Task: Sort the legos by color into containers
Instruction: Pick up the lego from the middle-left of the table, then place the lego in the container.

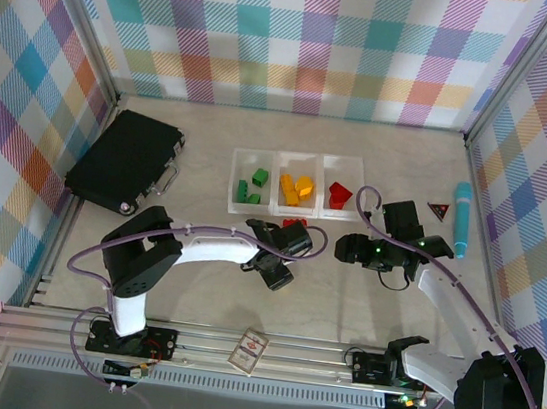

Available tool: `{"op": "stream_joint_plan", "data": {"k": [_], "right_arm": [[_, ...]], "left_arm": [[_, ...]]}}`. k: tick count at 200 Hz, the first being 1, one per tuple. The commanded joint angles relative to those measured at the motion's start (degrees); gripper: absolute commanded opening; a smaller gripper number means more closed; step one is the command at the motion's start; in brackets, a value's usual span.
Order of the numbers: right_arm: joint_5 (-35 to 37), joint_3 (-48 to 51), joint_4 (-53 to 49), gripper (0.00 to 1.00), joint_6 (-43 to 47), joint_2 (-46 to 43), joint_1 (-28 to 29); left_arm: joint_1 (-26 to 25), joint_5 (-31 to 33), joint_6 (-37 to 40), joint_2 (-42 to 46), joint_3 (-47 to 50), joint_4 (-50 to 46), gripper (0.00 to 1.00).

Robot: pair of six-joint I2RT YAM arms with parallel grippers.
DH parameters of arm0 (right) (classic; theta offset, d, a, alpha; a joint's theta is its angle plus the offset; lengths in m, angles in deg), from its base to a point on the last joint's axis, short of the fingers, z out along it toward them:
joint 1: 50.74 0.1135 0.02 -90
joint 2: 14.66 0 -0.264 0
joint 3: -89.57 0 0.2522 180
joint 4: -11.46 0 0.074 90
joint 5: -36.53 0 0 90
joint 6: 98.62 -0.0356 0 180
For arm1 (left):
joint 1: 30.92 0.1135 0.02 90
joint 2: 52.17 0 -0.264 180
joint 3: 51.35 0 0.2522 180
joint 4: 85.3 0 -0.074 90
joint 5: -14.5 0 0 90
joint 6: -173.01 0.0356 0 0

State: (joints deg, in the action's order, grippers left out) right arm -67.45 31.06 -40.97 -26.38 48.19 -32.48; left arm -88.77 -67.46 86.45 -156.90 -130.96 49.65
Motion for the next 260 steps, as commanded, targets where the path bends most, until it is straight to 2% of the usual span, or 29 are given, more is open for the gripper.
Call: {"op": "stream_joint_plan", "data": {"k": [1,36,61,87,136,161,192,232,244,260], "right_arm": [[-0.23,-0.92,-0.47,0.68,0.49,-0.27,-0.38],[0.23,-0.98,-0.96,0.68,0.8,-0.36,-0.33],[0.56,-0.85,-0.96,0.68,1.06,-0.19,-0.39],[0.46,-0.78,-0.78,0.68,0.95,-0.01,-0.34],[1.02,-1.33,-0.86,0.68,1.45,0.51,-0.38],[1.06,-1.9,-0.53,0.68,1.55,1.48,-0.35],[-0.05,-1.51,1.91,0.68,0.62,2.88,-0.34],[-0.44,-0.01,3.26,0.68,0.36,3.45,-0.33],[-0.16,0.45,3.25,0.68,0.27,2.96,-0.33],[-1.3,1.47,3.69,0.68,-0.67,2.16,-0.33]], "left_arm": [[-0.01,-0.26,-1.33,-1.49,-1.57,-0.43,0.63],[0.84,-0.58,-2.55,-1.04,-0.91,-0.43,0.54],[1.66,-1.33,-3.21,-0.02,-0.04,-0.11,0.4],[2.38,-1.89,-3.74,1.61,0.8,0.59,0.36],[3.79,4.65,-4.57,7.29,0.02,-0.43,0.28],[8.49,9.06,-7.74,10.54,-4.9,-4.59,0.28],[16.7,9.87,-7.44,11.01,-12.37,-6.16,0.28],[24.14,9.31,-8.16,3.93,-24.54,-8.47,0.3],[25.85,7.82,-7.75,1.27,-26.91,-8.8,0.35],[28.42,5.81,-7.25,-2.05,-29.43,-8.75,0.36]]}}
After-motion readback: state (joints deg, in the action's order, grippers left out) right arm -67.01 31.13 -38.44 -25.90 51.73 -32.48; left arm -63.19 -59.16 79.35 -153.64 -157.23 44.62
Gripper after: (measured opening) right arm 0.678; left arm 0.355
